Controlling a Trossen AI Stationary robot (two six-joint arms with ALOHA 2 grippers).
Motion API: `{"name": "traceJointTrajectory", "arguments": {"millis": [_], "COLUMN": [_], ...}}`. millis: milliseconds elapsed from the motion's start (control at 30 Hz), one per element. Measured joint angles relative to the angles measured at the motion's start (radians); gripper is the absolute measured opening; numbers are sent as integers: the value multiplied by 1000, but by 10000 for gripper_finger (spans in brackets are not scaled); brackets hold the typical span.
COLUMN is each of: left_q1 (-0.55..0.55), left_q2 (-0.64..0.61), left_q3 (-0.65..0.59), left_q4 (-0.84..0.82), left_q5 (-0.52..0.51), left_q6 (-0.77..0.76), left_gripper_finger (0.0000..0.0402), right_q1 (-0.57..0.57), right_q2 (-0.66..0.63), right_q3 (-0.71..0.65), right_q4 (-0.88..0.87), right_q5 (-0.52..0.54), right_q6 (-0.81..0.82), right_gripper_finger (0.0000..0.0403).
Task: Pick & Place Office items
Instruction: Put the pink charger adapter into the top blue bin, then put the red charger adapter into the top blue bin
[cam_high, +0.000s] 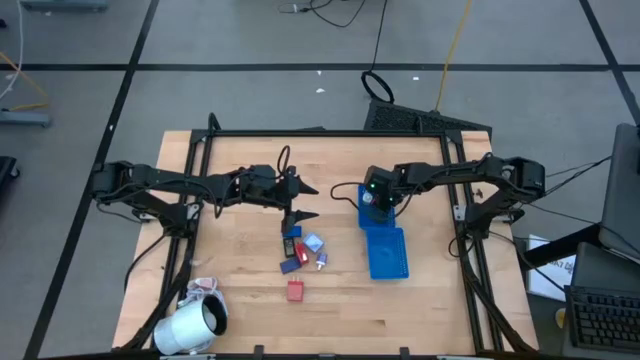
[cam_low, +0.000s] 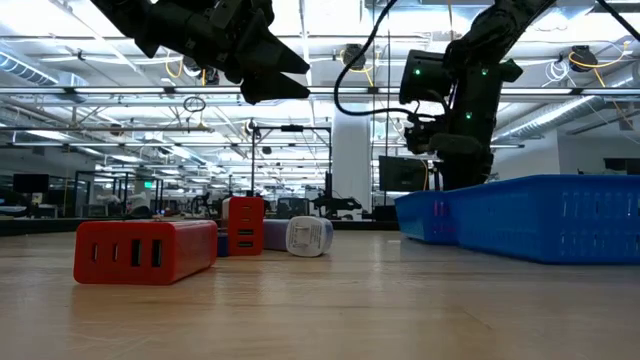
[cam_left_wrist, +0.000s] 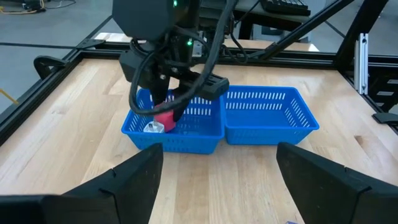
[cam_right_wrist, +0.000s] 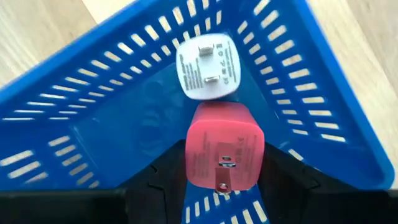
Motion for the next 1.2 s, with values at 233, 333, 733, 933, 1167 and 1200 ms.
{"name": "traceJointTrajectory", "arguments": {"millis": [233,333,733,933,1167,1200], "left_q1": [0,0,0,0,0,0], "left_q2": [0,0,0,0,0,0], "left_q3": [0,0,0,0,0,0], "left_q4": [0,0,0,0,2,3], "left_q5": [0,0,0,0,0,0], "left_q6": [0,0,-3,-3,-3,-3], "left_gripper_finger": [324,318,300,312,326,328], "right_q1": [0,0,0,0,0,0], "right_q2": [0,0,0,-45,-154,-177], "right_q3": [0,0,0,0,0,0], "right_q4": [1,1,4,-7,-7,-9], "right_q5": [2,2,3,3,3,3], "right_q6": [-3,-8,-9,-9,-1,0], "right_gripper_finger": [149,152,225,220,210,210]}}
